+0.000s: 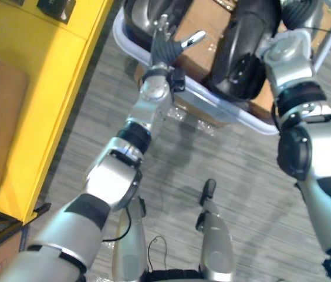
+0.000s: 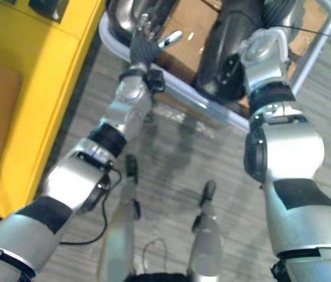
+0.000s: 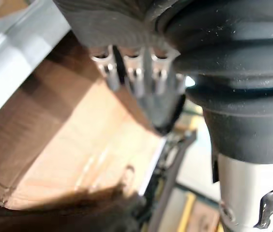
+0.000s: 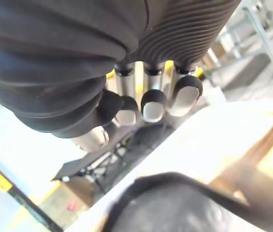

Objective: Walk over and take plastic housings, then place them on the shelf

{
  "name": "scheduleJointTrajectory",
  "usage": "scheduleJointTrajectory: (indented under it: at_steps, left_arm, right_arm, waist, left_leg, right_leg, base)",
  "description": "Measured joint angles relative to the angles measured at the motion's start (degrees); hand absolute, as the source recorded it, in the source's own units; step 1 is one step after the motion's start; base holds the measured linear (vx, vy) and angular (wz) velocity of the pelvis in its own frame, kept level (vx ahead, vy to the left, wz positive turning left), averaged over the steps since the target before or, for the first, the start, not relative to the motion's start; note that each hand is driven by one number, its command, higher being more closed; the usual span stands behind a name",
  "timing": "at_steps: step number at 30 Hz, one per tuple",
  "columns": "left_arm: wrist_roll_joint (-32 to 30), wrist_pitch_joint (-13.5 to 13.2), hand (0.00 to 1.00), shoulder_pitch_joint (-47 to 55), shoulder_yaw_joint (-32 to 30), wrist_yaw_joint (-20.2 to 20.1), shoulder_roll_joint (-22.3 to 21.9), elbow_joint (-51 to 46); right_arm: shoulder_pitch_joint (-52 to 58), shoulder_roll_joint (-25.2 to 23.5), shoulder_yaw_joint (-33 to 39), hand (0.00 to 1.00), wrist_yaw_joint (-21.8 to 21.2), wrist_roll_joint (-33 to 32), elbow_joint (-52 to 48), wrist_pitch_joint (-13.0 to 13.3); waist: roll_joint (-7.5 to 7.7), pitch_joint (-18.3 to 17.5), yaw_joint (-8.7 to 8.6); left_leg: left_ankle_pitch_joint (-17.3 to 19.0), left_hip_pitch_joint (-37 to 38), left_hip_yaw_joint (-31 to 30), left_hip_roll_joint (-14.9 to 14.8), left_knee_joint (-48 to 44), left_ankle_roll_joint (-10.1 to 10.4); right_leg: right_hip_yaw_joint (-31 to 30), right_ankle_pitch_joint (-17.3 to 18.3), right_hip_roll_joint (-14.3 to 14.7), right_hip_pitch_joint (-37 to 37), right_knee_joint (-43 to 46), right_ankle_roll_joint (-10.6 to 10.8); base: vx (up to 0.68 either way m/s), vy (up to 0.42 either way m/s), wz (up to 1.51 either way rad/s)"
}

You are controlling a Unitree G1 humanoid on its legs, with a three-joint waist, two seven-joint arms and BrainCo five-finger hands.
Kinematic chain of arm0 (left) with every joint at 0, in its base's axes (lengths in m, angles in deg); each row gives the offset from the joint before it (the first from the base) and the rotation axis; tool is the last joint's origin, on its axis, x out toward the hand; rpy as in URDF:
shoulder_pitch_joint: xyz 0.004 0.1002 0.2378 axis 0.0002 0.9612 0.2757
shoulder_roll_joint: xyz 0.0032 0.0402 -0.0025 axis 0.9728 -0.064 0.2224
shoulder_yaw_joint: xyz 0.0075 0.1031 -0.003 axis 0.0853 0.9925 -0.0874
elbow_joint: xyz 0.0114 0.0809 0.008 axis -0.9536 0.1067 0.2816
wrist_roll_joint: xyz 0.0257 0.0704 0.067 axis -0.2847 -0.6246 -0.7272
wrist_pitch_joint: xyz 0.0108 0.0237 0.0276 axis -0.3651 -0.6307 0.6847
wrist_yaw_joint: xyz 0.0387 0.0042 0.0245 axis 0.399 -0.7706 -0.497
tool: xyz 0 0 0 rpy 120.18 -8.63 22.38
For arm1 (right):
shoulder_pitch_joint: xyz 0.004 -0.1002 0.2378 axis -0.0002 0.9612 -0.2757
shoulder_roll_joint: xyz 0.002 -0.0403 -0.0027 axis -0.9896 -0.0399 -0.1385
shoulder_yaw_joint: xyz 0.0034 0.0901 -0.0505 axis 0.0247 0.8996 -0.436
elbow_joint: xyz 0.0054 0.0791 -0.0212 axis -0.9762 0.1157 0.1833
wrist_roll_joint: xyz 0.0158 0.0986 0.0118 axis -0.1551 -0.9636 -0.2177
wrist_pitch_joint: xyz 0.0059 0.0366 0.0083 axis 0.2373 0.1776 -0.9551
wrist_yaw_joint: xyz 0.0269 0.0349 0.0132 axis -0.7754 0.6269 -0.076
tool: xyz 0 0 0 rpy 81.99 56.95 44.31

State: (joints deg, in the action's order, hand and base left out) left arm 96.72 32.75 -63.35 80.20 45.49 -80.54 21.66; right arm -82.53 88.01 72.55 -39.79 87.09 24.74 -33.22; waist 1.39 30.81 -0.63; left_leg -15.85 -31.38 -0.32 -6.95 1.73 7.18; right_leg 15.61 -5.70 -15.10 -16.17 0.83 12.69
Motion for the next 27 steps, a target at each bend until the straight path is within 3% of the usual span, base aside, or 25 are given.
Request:
scheduleJointTrajectory:
  at_steps: [6,9,10,13,18,20,22,25,27]
  left_arm:
    - [-0.1,-0.4,0.0,3.7,-0.3,2.2,0.0,-5.7]
    - [-0.1,-0.5,0.0,6.0,-0.6,2.5,-1.0,-7.8]
    - [-0.1,-0.5,0.0,6.3,-0.8,2.5,-1.9,-8.5]
    - [-0.1,-0.5,0.0,7.8,-0.8,2.4,-3.2,-13.7]
    - [-4.8,-0.6,0.0,19.1,-0.8,4.9,-3.1,-27.4]
    - [-12.6,-0.6,0.0,27.6,-0.7,8.3,-2.0,-37.5]
    - [-17.9,-0.6,0.0,31.1,-0.7,10.3,-1.5,-41.0]
    - [-33.3,-0.5,0.0,42.3,-0.4,16.4,1.4,-48.5]
    - [-40.3,-0.4,0.0,48.3,-0.5,20.3,3.2,-51.0]
  right_arm:
    - [0.1,0.4,0.2,1.0,1.2,0.0,0.0,0.0]
    - [1.1,1.7,1.9,1.0,1.2,0.0,0.0,0.0]
    - [2.1,2.8,3.0,0.0,1.2,0.0,0.0,0.0]
    - [4.2,6.3,5.3,0.0,1.2,0.0,0.0,-0.1]
    - [9.1,7.9,5.4,0.0,1.4,-3.7,-0.8,0.1]
    - [12.3,8.5,5.5,0.0,3.6,-7.4,-4.6,1.3]
    - [13.8,8.6,5.7,0.0,4.7,-9.2,-7.5,2.6]
    - [20.8,8.6,5.6,0.0,8.7,-10.1,-19.3,6.2]
    - [24.1,8.6,5.6,0.0,11.0,-10.0,-24.2,7.8]
  waist:
    - [-0.03,0.0,0.58]
    - [-0.26,0.0,0.91]
    - [-0.52,0.0,0.98]
    - [-2.03,0.1,1.52]
    - [-3.93,0.3,2.94]
    - [-5.17,0.3,3.66]
    - [-5.79,0.3,3.79]
    - [-6.79,0.2,4.11]
    - [-6.8,0.2,4.24]
  left_leg:
    - [0.9,-0.1,0.7,-0.5,-1.5,0.1]
    - [6.0,-5.0,0.1,-0.8,-12.0,0.1]
    - [7.6,-7.1,-0.7,-0.8,-15.5,0.0]
    - [9.6,-11.3,-2.0,-0.2,-20.5,-0.3]
    - [9.6,-11.9,-2.2,0.0,-20.8,-0.3]
    - [9.6,-11.9,-2.2,0.1,-20.4,-0.4]
    - [9.6,-11.9,-2.2,0.1,-20.3,-0.4]
    - [9.8,-11.9,-2.1,0.0,-20.2,-0.1]
    - [10.1,-11.8,-2.0,-0.1,-20.2,0.0]
  right_leg:
    - [-1.0,0.6,0.0,-1.2,2.0,0.4]
    - [-2.4,4.4,-0.8,-5.1,9.7,0.9]
    - [-2.8,5.8,-1.0,-6.5,12.5,1.0]
    - [-2.8,8.6,-2.0,-9.9,17.4,1.4]
    - [-2.9,9.1,-2.2,-10.6,18.4,1.7]
    - [-2.8,9.1,-2.2,-10.6,17.9,1.7]
    - [-2.7,9.1,-2.2,-10.4,17.5,1.7]
    - [-2.5,8.9,-2.0,-9.8,16.2,1.7]
    - [-2.5,8.9,-1.9,-9.7,15.9,1.7]
  base:
    - [0.0,0.006,-0.09]
    - [-0.03,-0.008,-0.08]
    - [-0.05,-0.009,0.02]
    - [-0.08,0.029,0.12]
    - [-0.02,0.009,0.03]
    - [0.0,0.0,0.0]
    - [0.0,0.0,0.0]
    - [0.05,-0.041,-0.01]
    - [0.04,-0.032,-0.02]
